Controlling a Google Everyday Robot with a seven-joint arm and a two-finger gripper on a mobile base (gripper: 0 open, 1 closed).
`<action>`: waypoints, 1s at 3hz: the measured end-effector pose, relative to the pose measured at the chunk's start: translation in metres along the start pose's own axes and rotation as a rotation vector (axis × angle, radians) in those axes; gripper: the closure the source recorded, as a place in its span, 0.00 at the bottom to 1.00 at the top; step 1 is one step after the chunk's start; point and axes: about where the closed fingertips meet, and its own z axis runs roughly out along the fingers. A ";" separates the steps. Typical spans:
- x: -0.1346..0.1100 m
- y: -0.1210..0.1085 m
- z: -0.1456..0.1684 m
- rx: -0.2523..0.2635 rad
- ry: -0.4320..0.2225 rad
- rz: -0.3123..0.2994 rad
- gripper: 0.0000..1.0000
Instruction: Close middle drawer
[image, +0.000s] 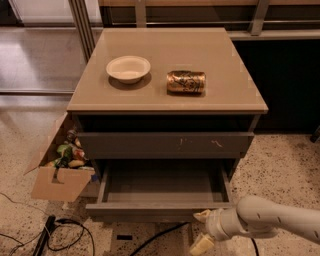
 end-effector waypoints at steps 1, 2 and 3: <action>-0.028 -0.067 0.000 0.072 0.007 -0.046 0.36; -0.052 -0.117 -0.008 0.140 0.020 -0.089 0.59; -0.056 -0.122 -0.008 0.145 0.018 -0.094 0.57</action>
Offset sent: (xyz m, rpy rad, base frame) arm 0.1990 -0.0129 0.0589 -0.1314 -0.2571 -0.0382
